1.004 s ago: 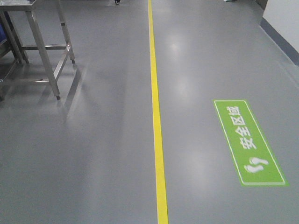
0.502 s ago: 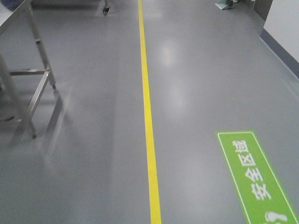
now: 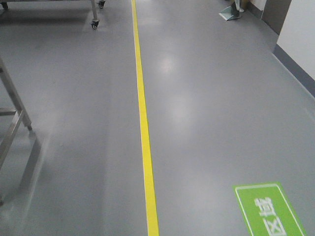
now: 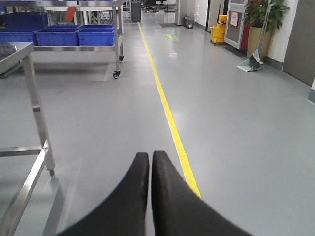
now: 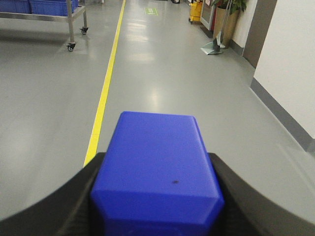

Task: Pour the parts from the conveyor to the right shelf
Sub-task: 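Drive along the aisle and turn toward the shelf of blue bins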

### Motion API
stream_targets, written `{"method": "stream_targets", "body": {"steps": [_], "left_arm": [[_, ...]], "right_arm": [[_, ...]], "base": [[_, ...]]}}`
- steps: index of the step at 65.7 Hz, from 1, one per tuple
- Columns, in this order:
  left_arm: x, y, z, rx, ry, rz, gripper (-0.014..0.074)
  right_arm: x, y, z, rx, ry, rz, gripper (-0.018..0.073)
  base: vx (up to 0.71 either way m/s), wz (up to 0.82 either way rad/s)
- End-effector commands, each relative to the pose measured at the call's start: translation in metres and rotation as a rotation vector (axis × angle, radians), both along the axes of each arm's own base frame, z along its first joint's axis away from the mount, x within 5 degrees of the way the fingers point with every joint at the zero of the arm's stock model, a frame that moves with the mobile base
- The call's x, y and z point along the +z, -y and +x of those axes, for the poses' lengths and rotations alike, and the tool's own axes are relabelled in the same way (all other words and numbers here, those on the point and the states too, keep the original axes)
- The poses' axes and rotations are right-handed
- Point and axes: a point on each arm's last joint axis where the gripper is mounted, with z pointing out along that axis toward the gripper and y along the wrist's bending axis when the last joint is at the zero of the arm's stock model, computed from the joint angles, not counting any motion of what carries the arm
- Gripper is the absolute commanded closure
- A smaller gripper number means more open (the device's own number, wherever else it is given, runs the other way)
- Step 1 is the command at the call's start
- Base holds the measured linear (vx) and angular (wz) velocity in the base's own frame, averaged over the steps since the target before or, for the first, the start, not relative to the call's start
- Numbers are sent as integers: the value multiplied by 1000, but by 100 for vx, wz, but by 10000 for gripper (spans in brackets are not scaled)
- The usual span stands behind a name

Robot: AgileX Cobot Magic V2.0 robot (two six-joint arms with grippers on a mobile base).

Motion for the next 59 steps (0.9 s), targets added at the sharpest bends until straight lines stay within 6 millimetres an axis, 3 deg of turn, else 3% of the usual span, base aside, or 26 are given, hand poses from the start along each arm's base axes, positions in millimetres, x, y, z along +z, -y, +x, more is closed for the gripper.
{"method": "stream_targets", "body": {"steps": [1,59], "left_arm": [[14,0,-1,-5,109,-14,603],[14,0,-1,-5,109,-14,603]], "right_arm": [[16,1,1,-14,98,-9,564],[16,1,1,-14,99,-9,564]], "base": [[81,0],[83,5]]}}
